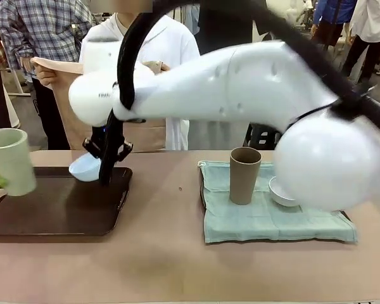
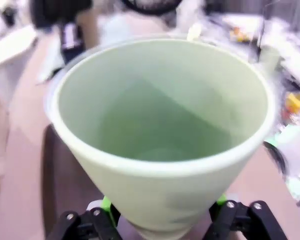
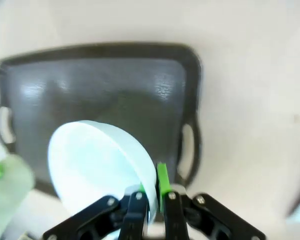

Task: Set up a tray with a mat and arrange the tableware.
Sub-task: Pick up the Picnic Bowl and Reusable plastic cup from the Handle tray in front of the human's position and hold them in the air.

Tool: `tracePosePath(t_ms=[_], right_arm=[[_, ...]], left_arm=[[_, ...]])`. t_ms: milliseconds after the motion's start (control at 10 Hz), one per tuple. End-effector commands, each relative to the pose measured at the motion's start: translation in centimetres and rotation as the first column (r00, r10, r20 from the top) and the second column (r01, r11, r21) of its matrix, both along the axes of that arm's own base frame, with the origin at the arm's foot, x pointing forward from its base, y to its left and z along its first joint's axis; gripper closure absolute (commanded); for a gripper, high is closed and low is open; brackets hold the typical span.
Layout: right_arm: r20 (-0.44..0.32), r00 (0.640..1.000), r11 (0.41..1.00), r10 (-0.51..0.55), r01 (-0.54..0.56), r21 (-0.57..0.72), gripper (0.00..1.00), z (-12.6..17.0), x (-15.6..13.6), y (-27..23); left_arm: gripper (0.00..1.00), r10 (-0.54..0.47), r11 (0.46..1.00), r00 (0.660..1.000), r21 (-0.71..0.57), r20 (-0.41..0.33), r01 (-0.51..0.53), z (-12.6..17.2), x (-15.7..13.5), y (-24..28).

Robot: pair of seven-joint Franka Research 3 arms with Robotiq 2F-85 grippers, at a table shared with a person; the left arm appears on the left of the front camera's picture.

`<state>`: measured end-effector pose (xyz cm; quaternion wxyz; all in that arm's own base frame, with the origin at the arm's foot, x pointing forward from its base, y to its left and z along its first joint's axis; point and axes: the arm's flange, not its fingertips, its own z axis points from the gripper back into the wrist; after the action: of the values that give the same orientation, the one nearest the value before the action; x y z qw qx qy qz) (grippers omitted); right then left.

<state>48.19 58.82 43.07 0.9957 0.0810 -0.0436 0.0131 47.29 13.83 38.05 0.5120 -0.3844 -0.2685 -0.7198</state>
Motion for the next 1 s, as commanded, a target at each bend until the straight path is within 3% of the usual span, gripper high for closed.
tracePosePath(t_ms=[0,100,300,400,500,900], right_arm=[[0.090,0.990,0.994,-0.110,0.110,-0.004,0.94,2.9,-5.8,-6.0],[0.108,0.984,0.990,-0.140,0.140,0.009,0.94,4.2,-7.0,-6.9],[0.132,0.978,0.986,-0.165,0.161,0.039,0.94,5.7,-8.6,-7.8],[0.124,0.979,0.986,-0.162,0.156,0.056,0.94,5.0,-8.0,-7.6],[0.081,0.988,0.991,-0.133,0.131,0.033,0.94,7.5,-6.8,-6.2],[0.081,0.988,0.991,-0.133,0.131,0.033,0.94,7.5,-6.8,-6.2]], left_arm=[[1.00,-0.196,0.972,0.978,0.147,0.071,0.184,1.7,-5.8,1.2],[1.00,-0.209,0.970,0.974,0.145,0.092,0.194,-0.9,-10.3,0.6],[1.00,-0.194,0.976,0.974,0.123,0.119,0.179,-1.7,-11.4,0.2],[1.00,-0.209,0.966,0.977,0.161,0.030,0.202,1.8,-9.3,1.6],[1.00,-0.209,0.966,0.977,0.161,0.030,0.202,1.8,-9.3,1.6],[1.00,-0.209,0.966,0.977,0.161,0.030,0.202,1.8,-9.3,1.6]])
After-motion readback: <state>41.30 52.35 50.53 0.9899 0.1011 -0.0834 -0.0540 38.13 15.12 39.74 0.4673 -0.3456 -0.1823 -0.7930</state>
